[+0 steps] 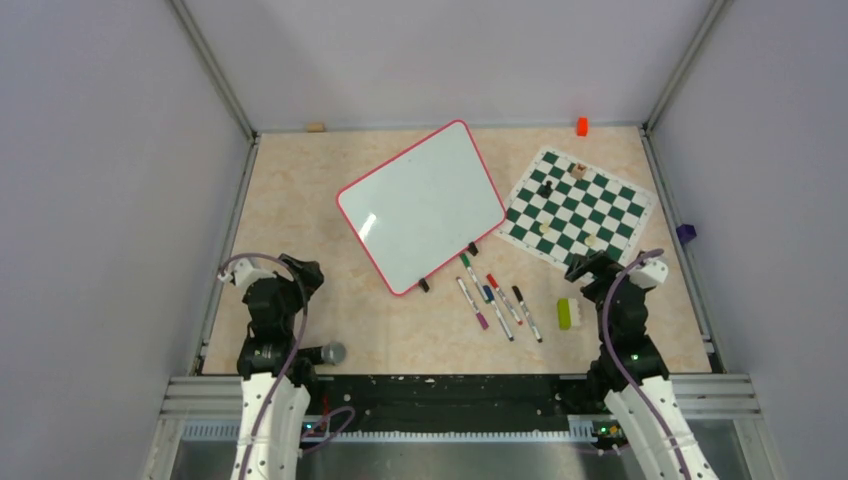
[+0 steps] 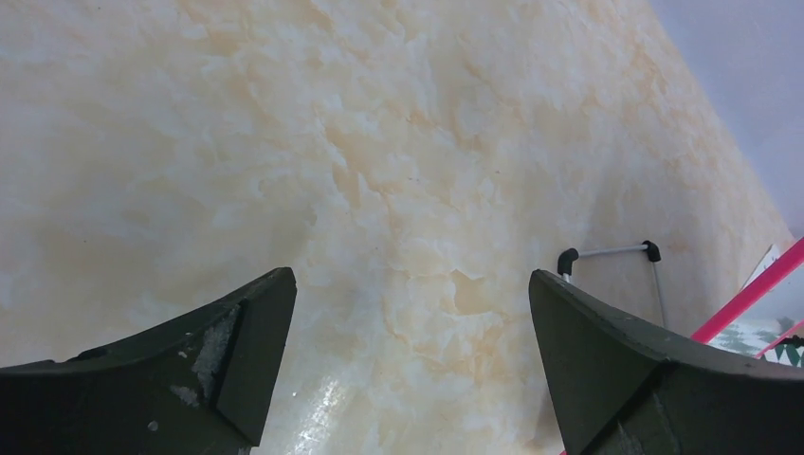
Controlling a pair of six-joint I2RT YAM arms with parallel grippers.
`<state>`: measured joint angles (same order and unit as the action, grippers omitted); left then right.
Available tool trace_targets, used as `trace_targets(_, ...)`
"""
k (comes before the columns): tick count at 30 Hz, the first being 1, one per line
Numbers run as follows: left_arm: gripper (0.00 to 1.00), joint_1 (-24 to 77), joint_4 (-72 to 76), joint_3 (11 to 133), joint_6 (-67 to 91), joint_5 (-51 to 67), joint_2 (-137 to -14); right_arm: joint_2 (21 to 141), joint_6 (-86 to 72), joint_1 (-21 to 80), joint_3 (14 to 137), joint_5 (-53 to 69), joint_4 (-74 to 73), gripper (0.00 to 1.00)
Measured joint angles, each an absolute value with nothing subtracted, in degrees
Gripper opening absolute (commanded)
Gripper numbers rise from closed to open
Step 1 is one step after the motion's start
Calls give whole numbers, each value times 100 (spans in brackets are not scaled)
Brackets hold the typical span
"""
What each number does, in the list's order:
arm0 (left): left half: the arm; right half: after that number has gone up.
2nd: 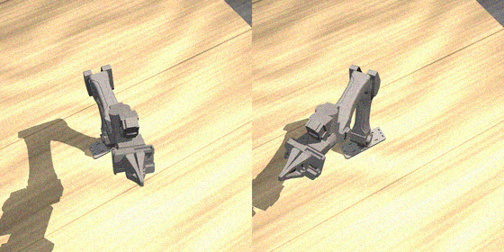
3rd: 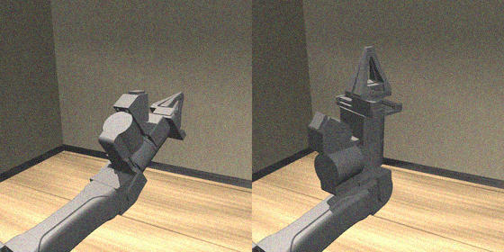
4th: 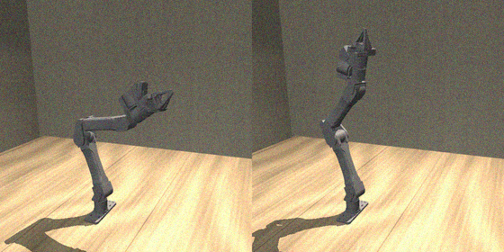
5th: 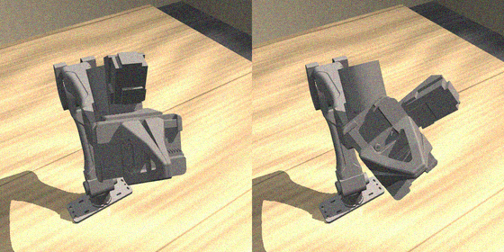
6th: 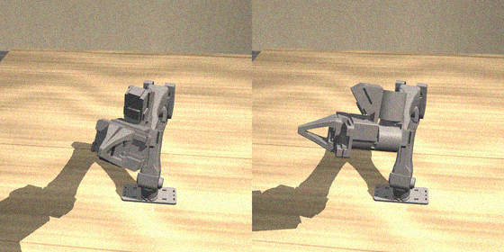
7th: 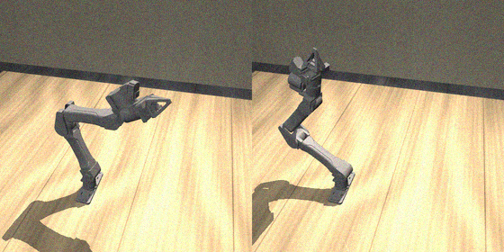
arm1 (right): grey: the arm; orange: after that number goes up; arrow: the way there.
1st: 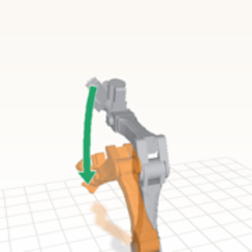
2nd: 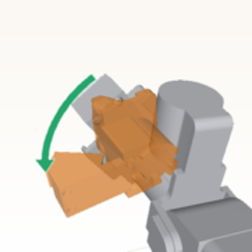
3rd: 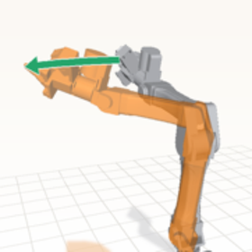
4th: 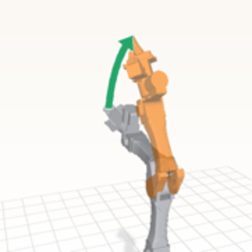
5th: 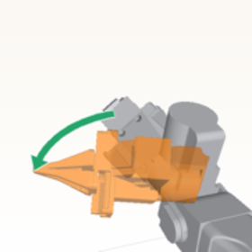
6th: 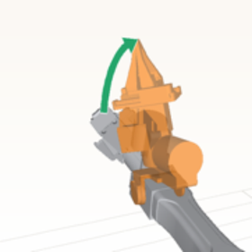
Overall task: Write a sentence on the whiteboard
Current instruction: Open the whiteboard marker at the center of the board.
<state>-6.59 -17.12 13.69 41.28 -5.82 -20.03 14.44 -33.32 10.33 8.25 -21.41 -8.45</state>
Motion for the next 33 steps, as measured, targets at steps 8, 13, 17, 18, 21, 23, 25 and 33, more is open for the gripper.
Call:
trace_targets(8,99,-659,-1573,1347,3896,196,-1999,1503,-3291,1033,825,-2036,-845,99)
trace_targets(13,99,-659,-1293,1199,3745,803,-1881,1745,-3280,1033,827,-1835,-646,98)
trace_targets(17,99,-657,-1028,1046,3658,1315,-1859,2670,-3114,1033,989,-1262,-510,85)
trace_targets(18,99,-650,-972,1024,3638,1415,-1859,3033,-3057,1035,1118,-1066,-528,84)
trace_targets(21,99,-628,-803,985,3603,1671,-1859,3972,-2877,1083,1544,-534,-421,81)
trace_targets(23,98,-620,-687,980,3599,1796,-1855,4528,-2727,1253,1741,-193,-176,81)
trace_targets(25,96,-609,-611,976,3592,1872,-1846,4943,-2558,1673,1863,-91,-36,80)
trace_targets(33,91,-585,-427,913,3588,2012,-1852,6506,-1973,3391,2749,-322,78,66)
